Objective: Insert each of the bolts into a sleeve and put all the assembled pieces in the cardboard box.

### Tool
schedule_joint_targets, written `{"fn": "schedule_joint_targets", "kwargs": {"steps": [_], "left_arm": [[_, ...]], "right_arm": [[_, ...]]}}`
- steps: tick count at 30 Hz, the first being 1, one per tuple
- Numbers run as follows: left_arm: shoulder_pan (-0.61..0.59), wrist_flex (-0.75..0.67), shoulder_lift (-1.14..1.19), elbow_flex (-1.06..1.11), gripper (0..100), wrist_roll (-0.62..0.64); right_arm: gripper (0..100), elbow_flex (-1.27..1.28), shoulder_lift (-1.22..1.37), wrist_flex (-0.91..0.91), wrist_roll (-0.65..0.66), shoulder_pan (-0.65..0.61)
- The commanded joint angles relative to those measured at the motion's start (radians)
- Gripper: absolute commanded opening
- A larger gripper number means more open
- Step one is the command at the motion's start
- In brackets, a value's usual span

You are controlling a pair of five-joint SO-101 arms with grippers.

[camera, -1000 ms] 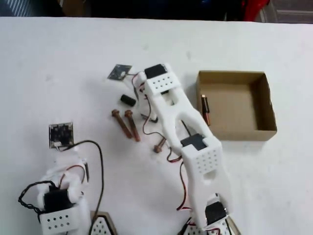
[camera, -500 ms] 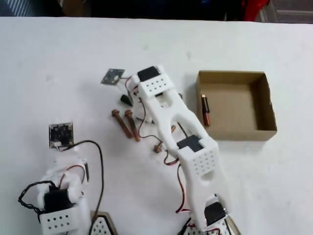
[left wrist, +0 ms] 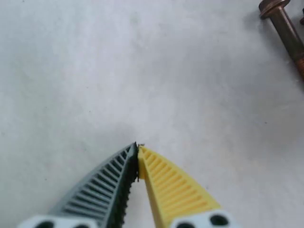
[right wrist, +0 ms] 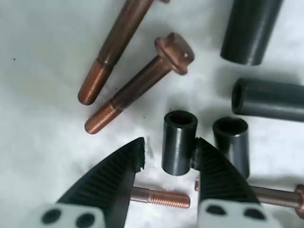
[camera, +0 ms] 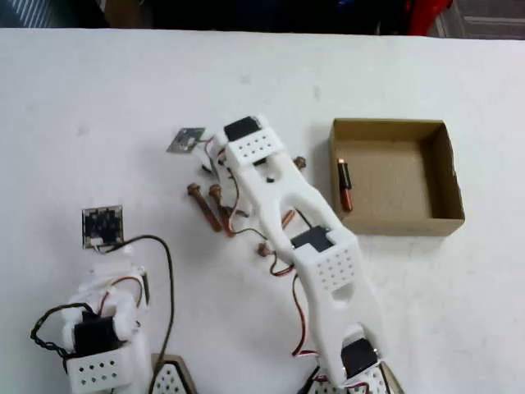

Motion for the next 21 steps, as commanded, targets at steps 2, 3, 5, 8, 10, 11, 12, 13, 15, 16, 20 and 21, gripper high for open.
{"fn": "schedule_joint_targets", "kwargs": {"steps": [2, 3, 5, 8, 10, 11, 12, 13, 15, 16, 20, 21], "left_arm": [[-0.012, -0.032, -0.012, -0.002, 2, -0.009], [-0.012, -0.032, -0.012, -0.002, 2, -0.009], [-0.012, -0.032, -0.012, -0.002, 2, -0.009], [-0.012, -0.032, -0.012, -0.002, 2, -0.009], [-0.012, -0.032, -0.012, -0.002, 2, -0.009], [-0.012, -0.032, -0.012, -0.002, 2, -0.009], [-0.012, -0.032, -0.012, -0.002, 2, -0.009], [-0.012, -0.032, -0.012, -0.002, 2, -0.009], [-0.012, -0.032, -0.012, -0.002, 2, -0.009], [-0.012, -0.032, -0.012, -0.002, 2, -0.009], [-0.012, -0.032, -0.012, -0.002, 2, -0.009], [-0.012, -0.032, -0.012, -0.002, 2, -0.009]], "right_arm": [[15.2, -0.014, -0.016, 0.007, 0.003, 0.004], [15.2, -0.015, -0.002, 0.005, 0.003, 0.005], [15.2, -0.020, 0.027, -0.013, 0.003, 0.005], [15.1, -0.020, 0.064, -0.041, 0.003, 0.007], [13.5, -0.021, 0.073, -0.044, 0.003, 0.002], [11.4, -0.021, 0.073, -0.044, 0.003, 0.002], [8.7, -0.021, 0.073, -0.044, 0.003, 0.001], [6.2, -0.021, 0.071, -0.044, 0.003, 0.004], [3.1, -0.021, 0.071, -0.044, 0.003, 0.005], [3.3, -0.021, 0.074, -0.039, 0.005, 0.005], [3.5, -0.021, 0.077, -0.038, 0.005, -0.001], [3.5, -0.021, 0.071, -0.038, 0.005, -0.002]]}}
